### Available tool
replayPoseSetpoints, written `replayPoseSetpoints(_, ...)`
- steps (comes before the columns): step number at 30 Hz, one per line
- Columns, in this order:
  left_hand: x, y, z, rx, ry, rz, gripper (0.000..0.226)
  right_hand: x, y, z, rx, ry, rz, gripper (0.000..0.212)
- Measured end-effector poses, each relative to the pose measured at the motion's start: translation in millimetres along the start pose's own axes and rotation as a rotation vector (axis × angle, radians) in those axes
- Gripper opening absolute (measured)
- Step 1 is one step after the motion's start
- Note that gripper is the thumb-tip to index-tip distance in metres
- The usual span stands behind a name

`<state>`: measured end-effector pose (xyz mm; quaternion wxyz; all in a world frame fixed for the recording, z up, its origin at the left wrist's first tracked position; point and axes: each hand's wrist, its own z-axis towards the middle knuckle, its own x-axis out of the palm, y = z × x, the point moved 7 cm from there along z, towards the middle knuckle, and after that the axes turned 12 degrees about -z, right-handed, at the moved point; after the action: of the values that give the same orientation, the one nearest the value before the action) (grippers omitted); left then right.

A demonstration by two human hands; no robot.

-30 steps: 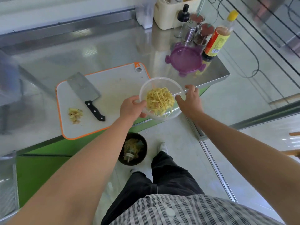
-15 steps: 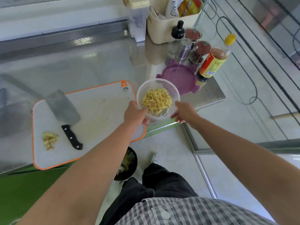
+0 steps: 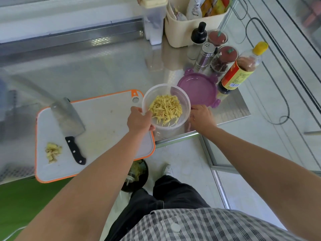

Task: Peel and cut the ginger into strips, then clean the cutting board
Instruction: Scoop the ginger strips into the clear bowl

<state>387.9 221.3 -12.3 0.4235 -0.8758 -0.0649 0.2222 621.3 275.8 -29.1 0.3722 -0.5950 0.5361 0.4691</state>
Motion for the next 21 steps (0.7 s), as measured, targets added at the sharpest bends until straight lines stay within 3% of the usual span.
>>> replayPoseSetpoints(2, 2, -1, 1, -0.009, -0.001, -0.015, 0.022, -15, -1, -2, -0.019, -0.125, -0.016, 0.027)
replayPoseSetpoints(7, 4, 0, 5, -0.035, 0.013, -0.019, 0.024, -49, -16, -3, 0.028, -0.370, 0.235, 0.010)
replayPoseSetpoints(13, 6, -3, 7, -0.044, 0.057, -0.010, 0.022, -72, -27, 0, 0.111, -0.510, 0.323, 0.031)
replayPoseSetpoints(21, 13, -4, 8, -0.087, 0.161, -0.072, 0.034, -148, -28, -25, 0.138, -0.889, 0.705, 0.018)
